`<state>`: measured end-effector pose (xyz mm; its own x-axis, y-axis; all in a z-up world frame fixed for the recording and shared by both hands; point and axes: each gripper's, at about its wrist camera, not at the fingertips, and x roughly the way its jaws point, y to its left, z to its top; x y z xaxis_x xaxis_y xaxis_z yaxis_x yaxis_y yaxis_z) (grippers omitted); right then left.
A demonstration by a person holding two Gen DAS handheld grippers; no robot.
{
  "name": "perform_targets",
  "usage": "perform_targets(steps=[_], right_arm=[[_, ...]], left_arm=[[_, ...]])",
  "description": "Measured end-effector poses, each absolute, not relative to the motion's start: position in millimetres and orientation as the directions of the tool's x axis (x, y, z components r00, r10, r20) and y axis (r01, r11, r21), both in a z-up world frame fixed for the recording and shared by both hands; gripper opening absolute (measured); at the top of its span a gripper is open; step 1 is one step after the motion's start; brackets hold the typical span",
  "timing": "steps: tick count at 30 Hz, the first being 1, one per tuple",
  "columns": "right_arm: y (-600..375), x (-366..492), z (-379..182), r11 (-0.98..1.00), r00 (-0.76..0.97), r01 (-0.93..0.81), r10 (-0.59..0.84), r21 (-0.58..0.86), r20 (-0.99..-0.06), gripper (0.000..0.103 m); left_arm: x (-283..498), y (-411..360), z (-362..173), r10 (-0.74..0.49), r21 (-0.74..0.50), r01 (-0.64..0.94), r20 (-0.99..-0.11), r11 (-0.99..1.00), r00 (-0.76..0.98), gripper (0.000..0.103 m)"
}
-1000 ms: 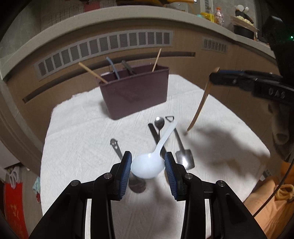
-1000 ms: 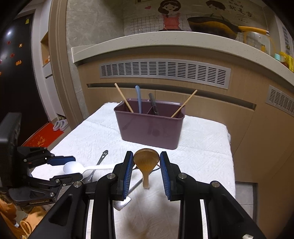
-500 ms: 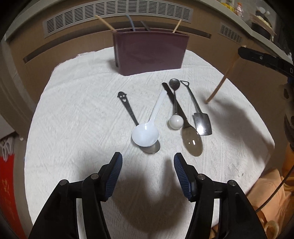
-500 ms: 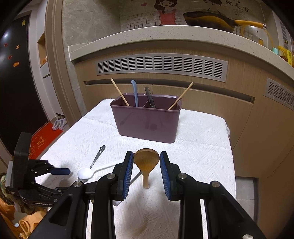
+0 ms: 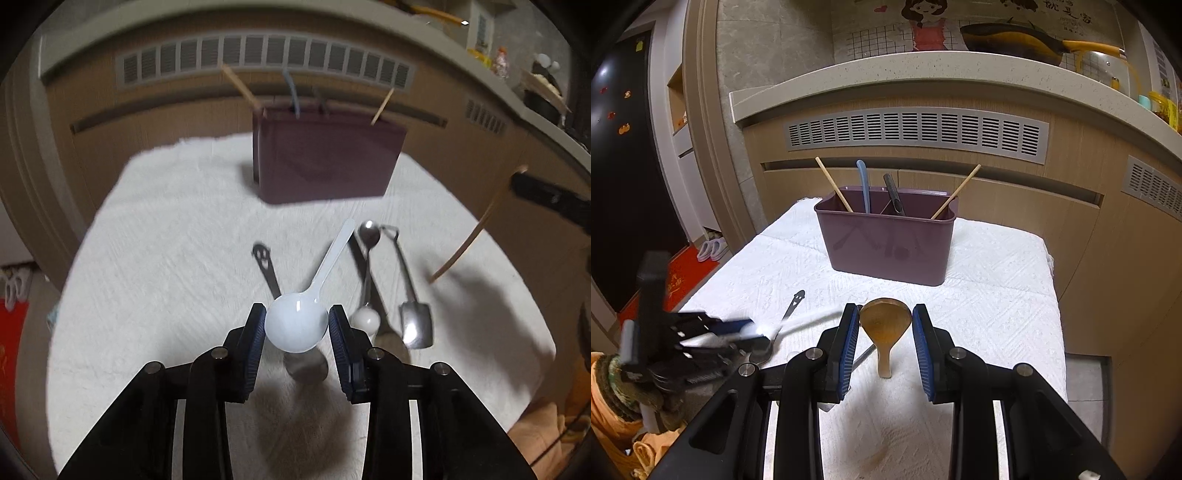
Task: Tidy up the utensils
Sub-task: 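Hold the white spoon and wooden spoon in both grippers above the table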
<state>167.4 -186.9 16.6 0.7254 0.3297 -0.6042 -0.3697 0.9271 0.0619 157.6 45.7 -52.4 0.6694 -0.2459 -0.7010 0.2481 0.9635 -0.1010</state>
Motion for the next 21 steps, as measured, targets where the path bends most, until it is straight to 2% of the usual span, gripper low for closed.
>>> perform_targets(steps=[6, 13, 21], right_arm=[[-182.4, 165.9, 19.5, 0.921, 0.721, -0.384, 0.348, 0.073, -0.599, 0.028], [-181.9, 159.5, 25.7, 0.920, 0.734, -0.388, 0.348, 0.061, -0.583, 0.028], [-183.4, 158.3, 25.6, 0.922, 0.734, -0.382, 0.343, 0.061, -0.587, 0.028]], left_arm=[[138.2, 33.9, -9.0, -0.257, -0.014, 0.322, -0.636, 0.947, 0.727, 0.037], [136.8, 17.9, -7.6, -0.209, 0.104, 0.374, -0.678, 0.922, 0.704, 0.037], [136.7, 19.6, -11.3, -0.217, 0.099, 0.382, -0.682, 0.919, 0.698, 0.036]])
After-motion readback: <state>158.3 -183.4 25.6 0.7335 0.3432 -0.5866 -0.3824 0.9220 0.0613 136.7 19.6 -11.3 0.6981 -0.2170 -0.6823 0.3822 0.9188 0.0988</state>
